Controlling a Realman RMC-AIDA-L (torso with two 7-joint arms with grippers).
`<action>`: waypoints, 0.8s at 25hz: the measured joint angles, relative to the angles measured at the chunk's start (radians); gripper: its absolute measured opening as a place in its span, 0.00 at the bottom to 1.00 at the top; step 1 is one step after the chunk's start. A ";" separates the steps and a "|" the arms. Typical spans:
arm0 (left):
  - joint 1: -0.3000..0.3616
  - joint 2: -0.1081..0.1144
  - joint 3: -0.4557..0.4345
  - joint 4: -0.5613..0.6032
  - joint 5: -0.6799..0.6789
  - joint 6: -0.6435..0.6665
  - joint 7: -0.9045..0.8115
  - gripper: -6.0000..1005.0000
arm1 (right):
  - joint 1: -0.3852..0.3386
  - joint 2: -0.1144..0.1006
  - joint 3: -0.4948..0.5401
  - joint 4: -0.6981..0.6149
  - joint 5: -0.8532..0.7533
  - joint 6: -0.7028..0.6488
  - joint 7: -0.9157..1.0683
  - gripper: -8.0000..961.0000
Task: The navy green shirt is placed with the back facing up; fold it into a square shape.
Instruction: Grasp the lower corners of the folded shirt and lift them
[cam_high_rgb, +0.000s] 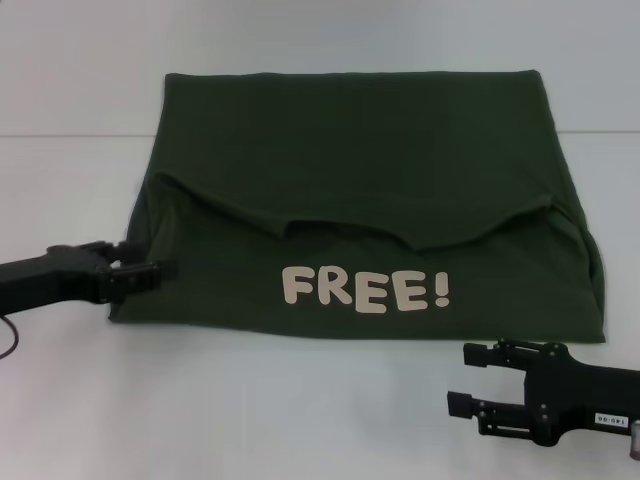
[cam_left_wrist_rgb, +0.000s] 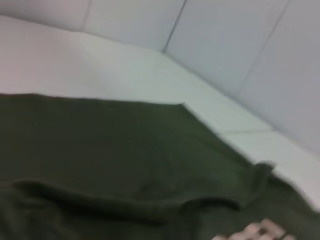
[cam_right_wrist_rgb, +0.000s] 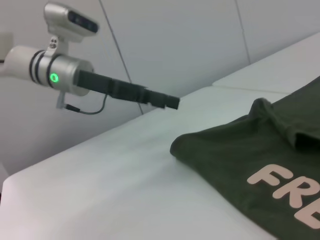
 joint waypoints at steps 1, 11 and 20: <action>0.000 0.000 0.000 0.000 0.000 0.000 0.000 0.76 | 0.000 0.000 0.000 0.001 -0.003 0.001 -0.003 0.81; -0.003 0.000 0.010 -0.008 0.123 -0.119 0.084 0.76 | -0.001 0.002 0.000 0.002 -0.008 0.004 -0.005 0.80; -0.012 -0.003 0.012 -0.088 0.124 -0.205 0.095 0.76 | 0.000 0.002 0.000 0.006 -0.008 0.004 -0.004 0.79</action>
